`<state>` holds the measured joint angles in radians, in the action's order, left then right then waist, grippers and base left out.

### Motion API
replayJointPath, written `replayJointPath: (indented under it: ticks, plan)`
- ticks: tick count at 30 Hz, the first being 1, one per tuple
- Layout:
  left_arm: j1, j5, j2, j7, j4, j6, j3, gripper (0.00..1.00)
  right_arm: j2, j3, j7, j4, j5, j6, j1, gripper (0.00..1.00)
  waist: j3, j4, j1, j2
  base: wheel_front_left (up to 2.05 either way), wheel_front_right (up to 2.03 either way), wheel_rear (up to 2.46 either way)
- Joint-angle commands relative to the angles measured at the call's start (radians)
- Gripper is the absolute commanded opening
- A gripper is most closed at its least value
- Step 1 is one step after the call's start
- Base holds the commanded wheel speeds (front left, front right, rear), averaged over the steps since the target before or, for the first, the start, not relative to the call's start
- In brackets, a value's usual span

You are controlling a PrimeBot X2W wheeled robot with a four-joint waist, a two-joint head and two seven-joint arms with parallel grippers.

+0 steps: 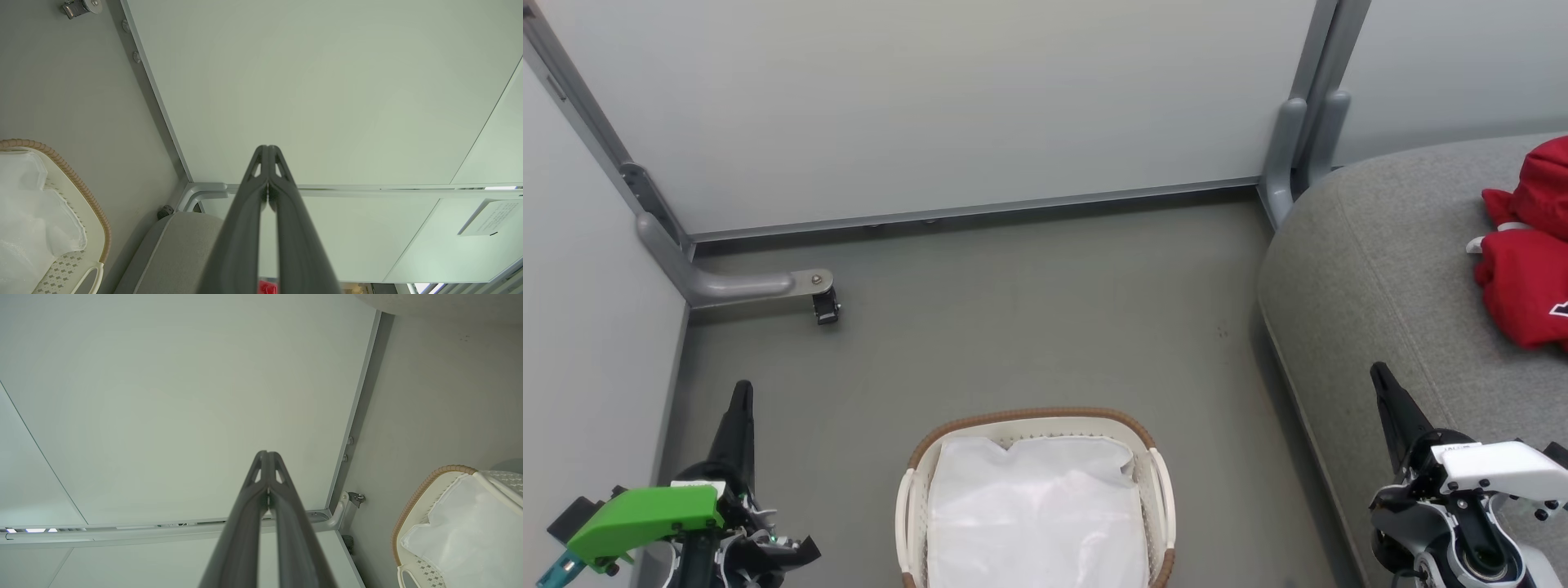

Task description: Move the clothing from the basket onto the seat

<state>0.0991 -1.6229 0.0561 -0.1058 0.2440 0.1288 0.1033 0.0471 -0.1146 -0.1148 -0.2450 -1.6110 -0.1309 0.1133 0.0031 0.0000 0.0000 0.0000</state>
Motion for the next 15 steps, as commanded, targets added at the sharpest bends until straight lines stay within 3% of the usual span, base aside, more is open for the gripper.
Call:
replayJointPath:
  ticks: [1, 15]
  plan:
    - [0.016, 0.006, 0.002, -0.006, 0.0, 0.004, 0.005, 0.0, 0.006, -0.001, -0.002, 0.003, -0.004, 0.0, -0.011, 0.0, 0.0, 0.0, 0.0, 0.0, 0.0, 0.0, 0.0]
    - [0.017, 0.008, 0.0, -0.006, 0.0, 0.004, 0.007, 0.0, 0.006, -0.001, -0.002, 0.003, -0.004, 0.0, -0.011, 0.0, 0.0, 0.0, 0.0, 0.0, 0.0, 0.0, 0.0]
